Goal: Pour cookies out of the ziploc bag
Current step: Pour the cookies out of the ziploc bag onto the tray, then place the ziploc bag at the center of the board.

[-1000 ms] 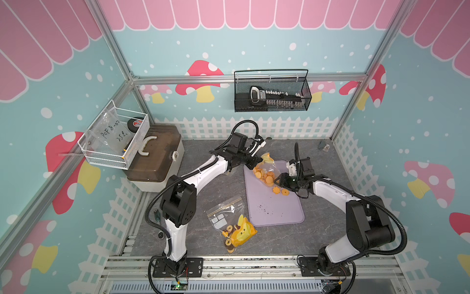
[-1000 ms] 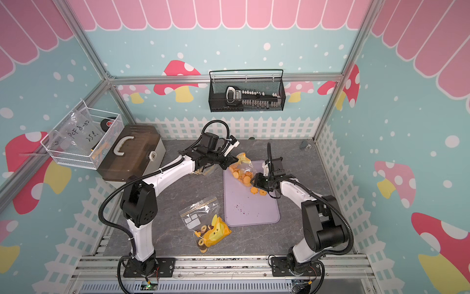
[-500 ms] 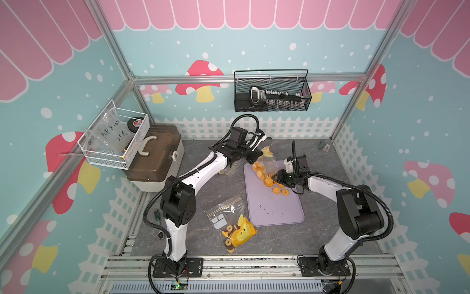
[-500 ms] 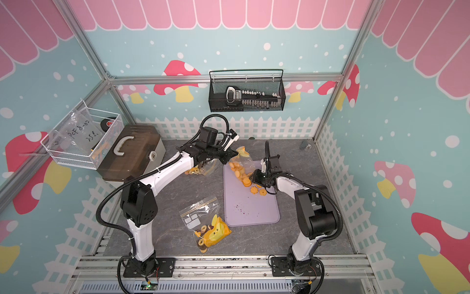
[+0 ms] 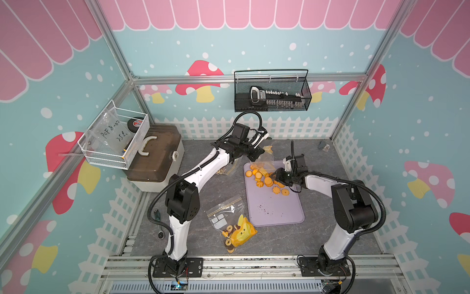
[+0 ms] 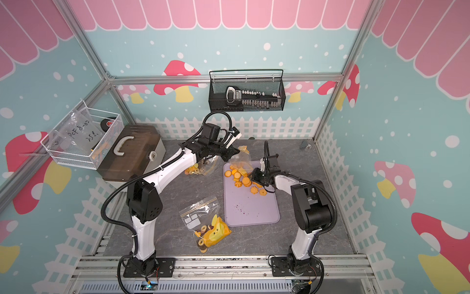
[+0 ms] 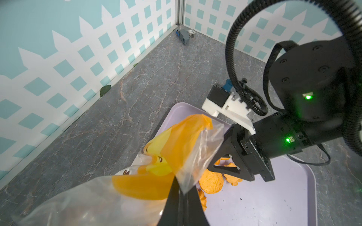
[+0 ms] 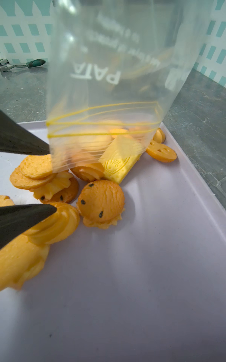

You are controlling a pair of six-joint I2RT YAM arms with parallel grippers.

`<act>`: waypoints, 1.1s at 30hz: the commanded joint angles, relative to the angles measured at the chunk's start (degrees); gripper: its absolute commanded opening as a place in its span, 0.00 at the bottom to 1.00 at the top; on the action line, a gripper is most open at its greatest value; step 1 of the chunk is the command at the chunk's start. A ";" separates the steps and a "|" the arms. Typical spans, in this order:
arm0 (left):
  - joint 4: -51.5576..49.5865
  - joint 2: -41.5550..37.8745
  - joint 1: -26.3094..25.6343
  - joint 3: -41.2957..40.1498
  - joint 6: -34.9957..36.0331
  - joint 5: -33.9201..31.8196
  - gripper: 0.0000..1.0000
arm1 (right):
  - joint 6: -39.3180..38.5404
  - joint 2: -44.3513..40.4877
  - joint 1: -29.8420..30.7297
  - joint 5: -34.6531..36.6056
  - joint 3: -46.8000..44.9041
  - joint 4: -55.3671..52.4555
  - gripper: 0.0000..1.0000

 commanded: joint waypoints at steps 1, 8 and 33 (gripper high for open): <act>-2.43 -0.24 -0.87 1.37 2.18 -0.44 0.00 | 0.60 -0.92 -0.88 -0.23 -0.17 0.58 0.41; -5.09 -0.80 -1.66 5.41 2.40 -2.80 0.00 | -0.49 -4.95 -2.47 -0.57 -3.35 0.26 0.46; -21.38 -50.85 13.57 -31.22 -10.36 -21.91 0.02 | -7.51 -13.73 -4.06 0.42 -1.71 -5.70 0.88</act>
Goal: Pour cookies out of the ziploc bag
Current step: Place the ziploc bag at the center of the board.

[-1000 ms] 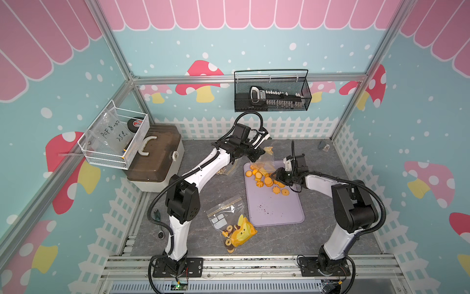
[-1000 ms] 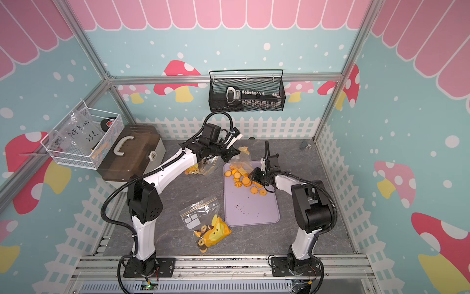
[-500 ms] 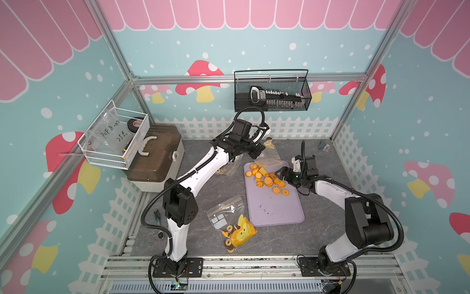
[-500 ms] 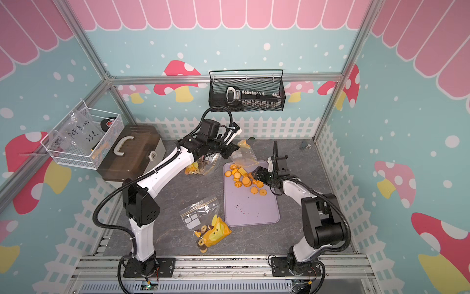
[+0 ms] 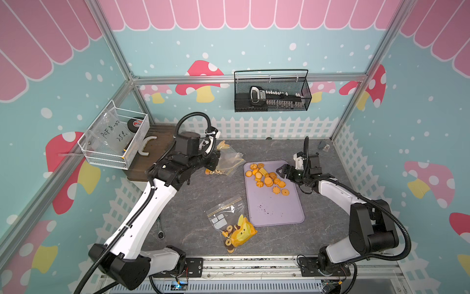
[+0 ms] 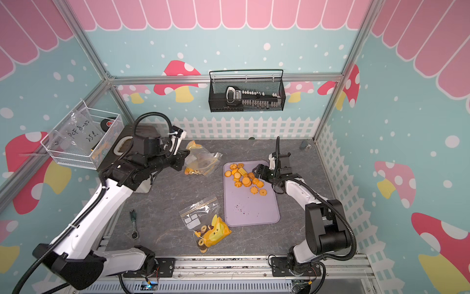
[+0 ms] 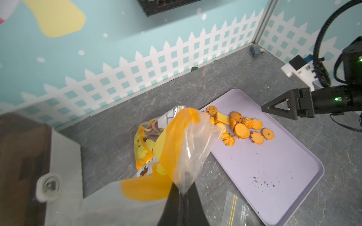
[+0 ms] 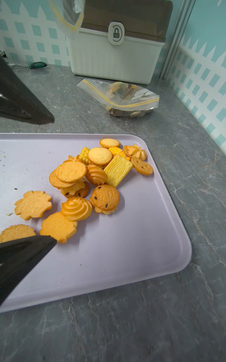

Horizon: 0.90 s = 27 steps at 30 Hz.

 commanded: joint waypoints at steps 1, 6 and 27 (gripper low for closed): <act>-10.70 -2.99 2.61 -2.93 -1.61 -2.87 0.03 | -2.19 0.82 -0.23 -0.65 2.15 -1.28 0.88; -15.52 -7.25 4.42 -10.30 -3.86 -4.30 0.06 | -2.42 3.03 -0.29 -1.74 3.83 -1.82 0.88; -6.78 0.71 10.83 -3.43 -9.87 -6.30 0.99 | -3.24 0.37 -0.11 -2.91 2.13 -1.99 0.91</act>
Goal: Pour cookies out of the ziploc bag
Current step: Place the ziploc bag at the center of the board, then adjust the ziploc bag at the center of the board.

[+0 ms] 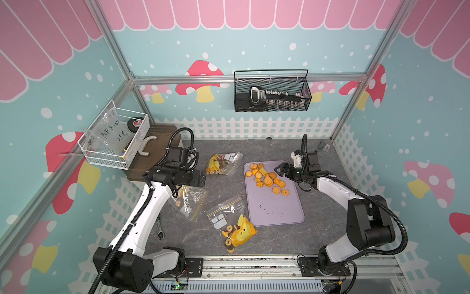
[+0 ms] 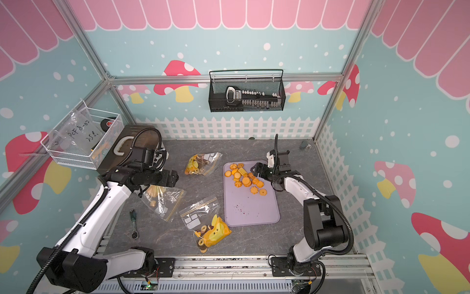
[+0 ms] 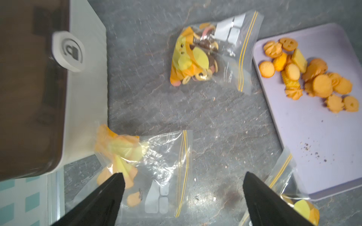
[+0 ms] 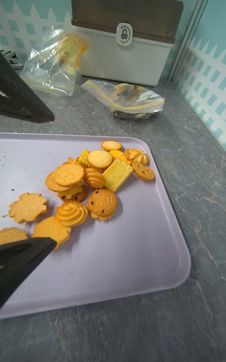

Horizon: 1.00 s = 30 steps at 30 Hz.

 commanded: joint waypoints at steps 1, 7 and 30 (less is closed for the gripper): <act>4.91 -1.66 0.27 4.29 -5.30 -1.15 0.99 | -1.35 -2.34 -0.09 -0.79 -0.09 -0.93 0.91; 12.13 -0.16 -0.29 7.92 -12.05 3.25 0.99 | -2.78 -2.94 0.02 -2.77 2.46 -0.99 0.98; 8.94 32.36 -10.51 21.84 -6.89 3.25 0.98 | 1.80 22.38 9.89 -4.44 29.39 -4.36 0.83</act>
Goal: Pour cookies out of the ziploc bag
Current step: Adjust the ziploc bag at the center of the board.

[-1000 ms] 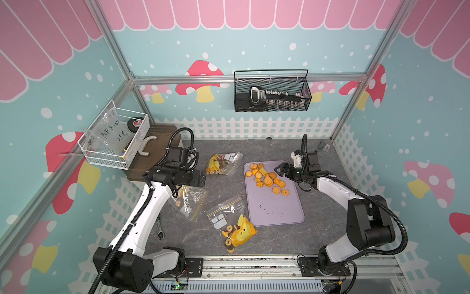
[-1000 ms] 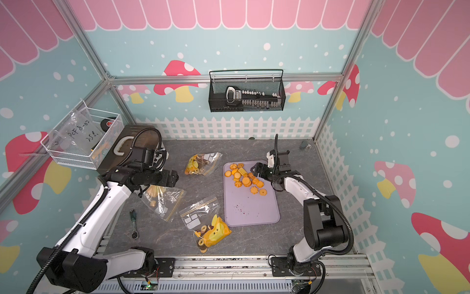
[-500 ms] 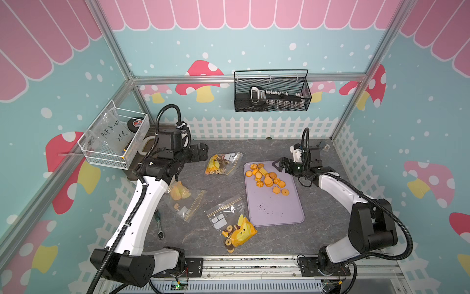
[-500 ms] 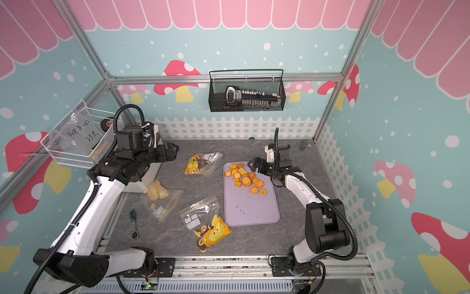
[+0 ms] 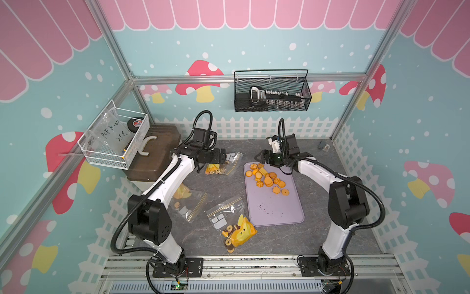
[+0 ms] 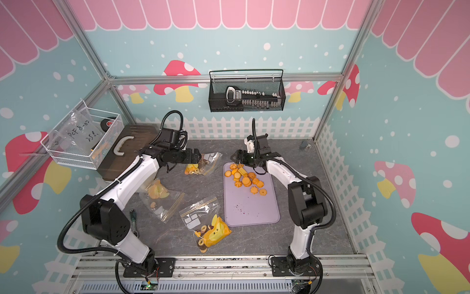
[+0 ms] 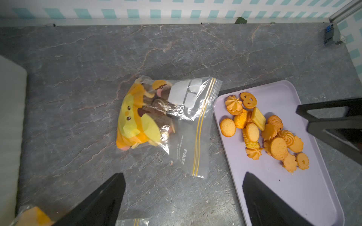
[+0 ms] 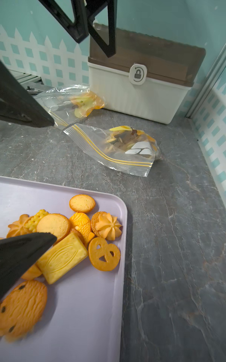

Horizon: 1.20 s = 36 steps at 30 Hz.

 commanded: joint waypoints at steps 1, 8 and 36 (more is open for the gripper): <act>-4.50 5.62 -2.69 6.69 3.02 -1.89 0.98 | 1.13 3.41 0.06 0.79 3.22 1.16 0.84; -15.28 18.76 -5.82 20.21 6.28 -6.76 0.98 | 0.36 4.91 -2.20 5.41 1.43 3.62 0.93; -22.55 30.31 -9.33 28.16 8.26 -14.36 0.84 | -0.96 -1.85 -6.10 4.24 -7.93 10.02 0.93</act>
